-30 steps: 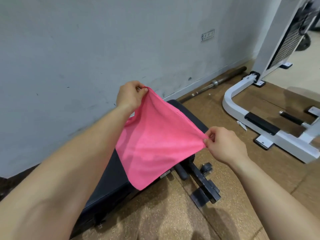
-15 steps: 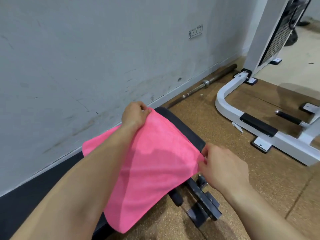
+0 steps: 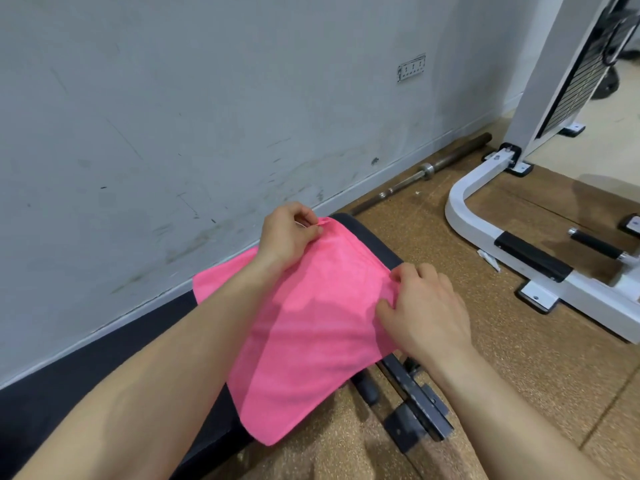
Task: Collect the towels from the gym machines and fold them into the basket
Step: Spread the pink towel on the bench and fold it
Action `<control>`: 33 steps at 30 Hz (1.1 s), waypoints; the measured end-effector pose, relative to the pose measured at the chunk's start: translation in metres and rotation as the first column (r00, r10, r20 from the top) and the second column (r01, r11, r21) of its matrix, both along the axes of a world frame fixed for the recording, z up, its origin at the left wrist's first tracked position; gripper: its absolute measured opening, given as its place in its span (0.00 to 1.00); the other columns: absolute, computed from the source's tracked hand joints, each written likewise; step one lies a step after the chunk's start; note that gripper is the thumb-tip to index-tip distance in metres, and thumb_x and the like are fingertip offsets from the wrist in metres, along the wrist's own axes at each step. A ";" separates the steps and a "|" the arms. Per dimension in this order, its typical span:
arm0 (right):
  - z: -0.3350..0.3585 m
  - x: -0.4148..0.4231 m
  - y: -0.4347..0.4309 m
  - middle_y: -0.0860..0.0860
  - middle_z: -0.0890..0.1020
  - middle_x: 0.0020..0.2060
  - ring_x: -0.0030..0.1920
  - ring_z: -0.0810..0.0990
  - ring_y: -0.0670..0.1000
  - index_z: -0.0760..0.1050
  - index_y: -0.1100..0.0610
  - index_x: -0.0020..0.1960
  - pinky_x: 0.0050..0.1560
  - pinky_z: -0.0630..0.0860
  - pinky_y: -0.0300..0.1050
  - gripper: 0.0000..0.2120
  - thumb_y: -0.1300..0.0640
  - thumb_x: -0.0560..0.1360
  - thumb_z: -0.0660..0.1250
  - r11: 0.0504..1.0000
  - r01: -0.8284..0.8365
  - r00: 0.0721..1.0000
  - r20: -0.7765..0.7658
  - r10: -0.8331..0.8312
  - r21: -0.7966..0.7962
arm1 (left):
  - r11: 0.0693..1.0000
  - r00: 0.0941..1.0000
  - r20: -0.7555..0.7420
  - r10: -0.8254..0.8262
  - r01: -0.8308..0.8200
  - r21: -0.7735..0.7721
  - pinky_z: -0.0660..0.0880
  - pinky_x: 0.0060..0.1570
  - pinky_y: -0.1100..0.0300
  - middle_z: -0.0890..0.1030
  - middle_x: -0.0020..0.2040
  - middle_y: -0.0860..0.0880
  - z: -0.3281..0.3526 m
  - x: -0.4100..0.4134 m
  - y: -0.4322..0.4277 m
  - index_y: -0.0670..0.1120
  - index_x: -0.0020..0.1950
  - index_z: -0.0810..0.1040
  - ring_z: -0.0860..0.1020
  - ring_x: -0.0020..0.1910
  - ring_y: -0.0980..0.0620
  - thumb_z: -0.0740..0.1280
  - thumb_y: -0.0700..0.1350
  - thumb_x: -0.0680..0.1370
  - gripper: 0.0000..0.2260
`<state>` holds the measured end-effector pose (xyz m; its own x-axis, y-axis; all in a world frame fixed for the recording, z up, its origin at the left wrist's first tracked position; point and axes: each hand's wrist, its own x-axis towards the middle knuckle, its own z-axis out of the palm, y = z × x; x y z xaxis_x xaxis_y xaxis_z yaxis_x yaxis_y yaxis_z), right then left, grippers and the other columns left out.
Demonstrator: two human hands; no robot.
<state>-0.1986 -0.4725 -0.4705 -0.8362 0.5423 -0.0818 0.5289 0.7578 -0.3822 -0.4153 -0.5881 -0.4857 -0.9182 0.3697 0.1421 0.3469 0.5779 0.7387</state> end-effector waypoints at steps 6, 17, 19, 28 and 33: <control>0.019 -0.012 -0.026 0.48 0.71 0.69 0.67 0.69 0.54 0.69 0.47 0.72 0.66 0.69 0.54 0.23 0.51 0.77 0.64 0.966 -0.222 0.930 -0.326 0.169 -0.133 | 0.988 0.996 0.052 -0.079 0.071 0.141 0.71 0.38 0.71 0.80 0.32 0.59 0.039 0.095 -0.054 0.48 0.41 0.84 0.76 0.31 0.64 0.76 0.37 0.72 0.07; 0.053 0.010 -0.092 0.46 0.84 0.35 0.39 0.81 0.42 0.82 0.46 0.46 0.42 0.75 0.41 0.00 0.51 0.75 0.72 0.698 -0.605 0.754 -0.557 0.349 -0.382 | 0.941 0.989 0.144 0.013 -0.061 0.332 0.80 0.49 0.60 0.85 0.41 0.52 0.087 0.199 -0.149 0.47 0.46 0.82 0.83 0.43 0.55 0.76 0.37 0.72 0.07; 0.058 0.012 -0.103 0.46 0.84 0.35 0.39 0.81 0.43 0.82 0.47 0.43 0.44 0.76 0.44 0.01 0.51 0.74 0.73 0.645 -0.640 0.737 -0.572 0.361 -0.418 | 0.939 0.989 0.147 0.032 -0.080 0.334 0.79 0.48 0.61 0.85 0.43 0.52 0.088 0.204 -0.165 0.48 0.48 0.81 0.82 0.43 0.56 0.77 0.39 0.72 0.09; 0.059 0.004 -0.132 0.49 0.79 0.34 0.37 0.76 0.45 0.79 0.57 0.46 0.43 0.72 0.39 0.03 0.58 0.78 0.70 0.448 -0.697 0.717 -0.564 0.410 -0.560 | 0.909 0.995 0.064 -0.080 0.100 -0.404 0.72 0.51 0.53 0.81 0.39 0.56 0.038 0.186 -0.227 0.54 0.48 0.78 0.77 0.42 0.54 0.70 0.57 0.72 0.10; 0.042 -0.018 -0.133 0.52 0.77 0.36 0.38 0.72 0.49 0.75 0.57 0.46 0.43 0.68 0.46 0.05 0.57 0.80 0.66 0.545 -0.634 0.767 -0.538 0.351 -0.549 | 0.852 0.993 -0.006 -0.120 0.100 -0.514 0.67 0.49 0.55 0.72 0.29 0.56 0.019 0.176 -0.275 0.54 0.34 0.72 0.69 0.34 0.59 0.67 0.58 0.69 0.11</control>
